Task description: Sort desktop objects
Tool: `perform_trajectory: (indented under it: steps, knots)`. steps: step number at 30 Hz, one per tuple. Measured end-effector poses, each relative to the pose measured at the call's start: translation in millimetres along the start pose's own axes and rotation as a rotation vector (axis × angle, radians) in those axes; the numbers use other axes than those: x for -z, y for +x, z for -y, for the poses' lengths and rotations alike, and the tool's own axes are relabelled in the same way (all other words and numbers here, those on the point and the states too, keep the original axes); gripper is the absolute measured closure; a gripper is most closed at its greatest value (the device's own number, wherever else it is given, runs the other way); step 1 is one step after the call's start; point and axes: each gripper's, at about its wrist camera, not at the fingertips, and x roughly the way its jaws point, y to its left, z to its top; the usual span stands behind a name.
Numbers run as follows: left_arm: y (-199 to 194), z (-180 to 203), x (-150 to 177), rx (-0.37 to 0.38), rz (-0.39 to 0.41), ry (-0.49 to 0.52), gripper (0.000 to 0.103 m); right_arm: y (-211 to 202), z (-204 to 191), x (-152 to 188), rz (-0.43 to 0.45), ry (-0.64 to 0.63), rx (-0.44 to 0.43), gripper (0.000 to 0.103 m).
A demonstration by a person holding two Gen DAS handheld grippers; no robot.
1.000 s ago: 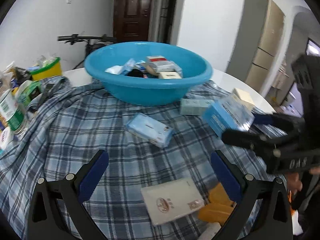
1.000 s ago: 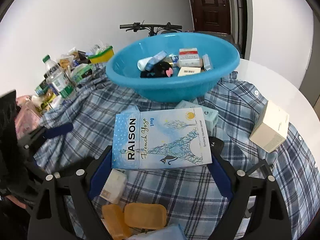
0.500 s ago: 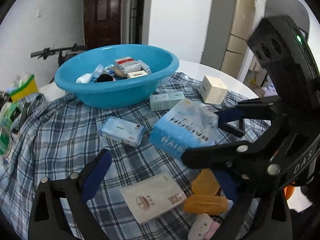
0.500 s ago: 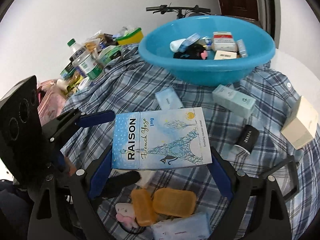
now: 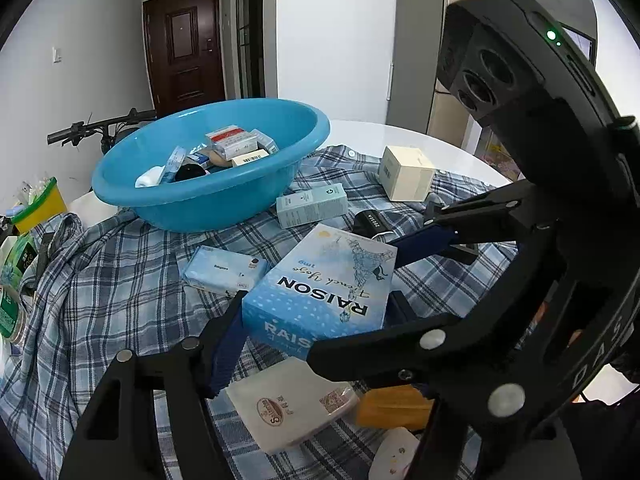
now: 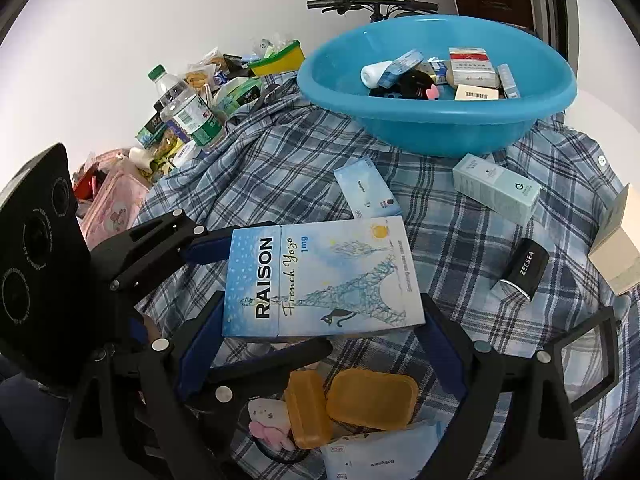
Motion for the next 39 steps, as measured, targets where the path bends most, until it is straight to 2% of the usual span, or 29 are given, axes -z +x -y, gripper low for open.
perform_trajectory:
  steps: [7, 13, 16, 22, 24, 29, 32, 35, 37, 39]
  knots:
    - [-4.8, -3.9, -3.8, 0.009, 0.016, -0.014, 0.039, -2.1, 18.0, -1.8, 0.004, 0.114, -0.083, 0.013]
    - [-5.0, -5.5, -5.3, 0.012, 0.020, -0.022, 0.040, -3.9, 20.2, -3.5, 0.009, 0.122, -0.090, 0.012]
    - [-5.1, -7.7, -5.8, 0.007, 0.019, -0.029, 0.042, -6.9, 27.3, -3.5, 0.023, 0.147, -0.099, 0.007]
    - [-3.0, -11.4, -5.4, -0.007, 0.012, -0.049, 0.043, -14.0, 42.1, -2.3, 0.045, 0.202, -0.115, 0.006]
    - [-1.7, -13.2, -5.3, -0.018, 0.006, -0.057, 0.043, -17.0, 43.1, -1.5, 0.055, 0.193, -0.092, 0.006]
    - [-4.0, -23.5, -6.8, -0.047, 0.012, -0.089, 0.043, -25.4, 45.8, 2.3, 0.093, 0.142, 0.028, 0.006]
    - [-6.2, -27.8, -10.1, -0.056, 0.016, -0.098, 0.043, -24.8, 35.9, 6.0, 0.107, 0.027, 0.138, 0.007]
    - [-7.8, -29.3, -13.7, -0.044, 0.015, -0.107, 0.043, -21.2, 20.8, 11.9, 0.141, -0.114, 0.256, 0.017]
    - [-8.1, -29.5, -15.9, -0.022, 0.008, -0.116, 0.043, -17.0, 13.5, 13.7, 0.136, -0.178, 0.246, 0.024]
    - [-7.8, -27.7, -18.3, -0.010, 0.004, -0.118, 0.043, -12.8, 7.5, 13.9, 0.136, -0.214, 0.221, 0.027]
